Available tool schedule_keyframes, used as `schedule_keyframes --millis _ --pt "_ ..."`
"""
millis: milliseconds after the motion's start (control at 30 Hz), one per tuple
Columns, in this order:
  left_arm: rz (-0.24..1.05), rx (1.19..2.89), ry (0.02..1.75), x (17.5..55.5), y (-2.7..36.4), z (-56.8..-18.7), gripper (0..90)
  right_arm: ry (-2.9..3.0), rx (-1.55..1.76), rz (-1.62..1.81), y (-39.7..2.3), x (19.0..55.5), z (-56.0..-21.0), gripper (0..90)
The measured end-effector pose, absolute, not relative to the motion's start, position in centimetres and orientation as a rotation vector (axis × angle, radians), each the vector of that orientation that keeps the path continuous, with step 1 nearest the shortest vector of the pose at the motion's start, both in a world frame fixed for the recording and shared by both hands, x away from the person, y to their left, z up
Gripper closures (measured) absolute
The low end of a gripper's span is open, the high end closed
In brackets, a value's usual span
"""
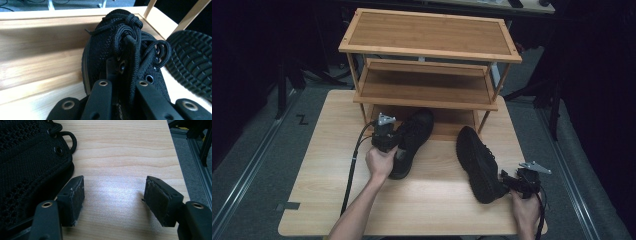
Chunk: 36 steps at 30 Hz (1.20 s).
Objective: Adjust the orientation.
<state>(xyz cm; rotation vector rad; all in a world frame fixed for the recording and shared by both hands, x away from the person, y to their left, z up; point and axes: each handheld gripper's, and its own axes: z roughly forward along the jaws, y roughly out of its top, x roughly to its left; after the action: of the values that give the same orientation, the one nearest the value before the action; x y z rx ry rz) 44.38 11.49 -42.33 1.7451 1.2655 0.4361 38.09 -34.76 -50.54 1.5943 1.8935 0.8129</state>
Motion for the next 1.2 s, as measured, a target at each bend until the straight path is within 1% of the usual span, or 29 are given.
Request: schedule_keyframes --millis 533,800,967,1200 --pt "0.502 1.647 1.306 47.9 9.5 -41.8 88.3 1.895 1.591 0.815 -34.8 38.1 -50.5 32.7" --pt "0.562 1.604 1.354 49.3 8.9 -42.5 88.1 1.898 1.589 0.815 -34.8 38.1 -50.5 32.7" --pt "0.589 1.524 1.388 50.2 8.9 -43.0 88.0 1.897 1.591 0.815 -34.7 38.1 -50.5 32.7" --pt "0.601 1.462 1.412 50.9 8.8 -43.2 87.9 1.896 1.591 0.813 -34.7 38.1 -50.6 32.7"
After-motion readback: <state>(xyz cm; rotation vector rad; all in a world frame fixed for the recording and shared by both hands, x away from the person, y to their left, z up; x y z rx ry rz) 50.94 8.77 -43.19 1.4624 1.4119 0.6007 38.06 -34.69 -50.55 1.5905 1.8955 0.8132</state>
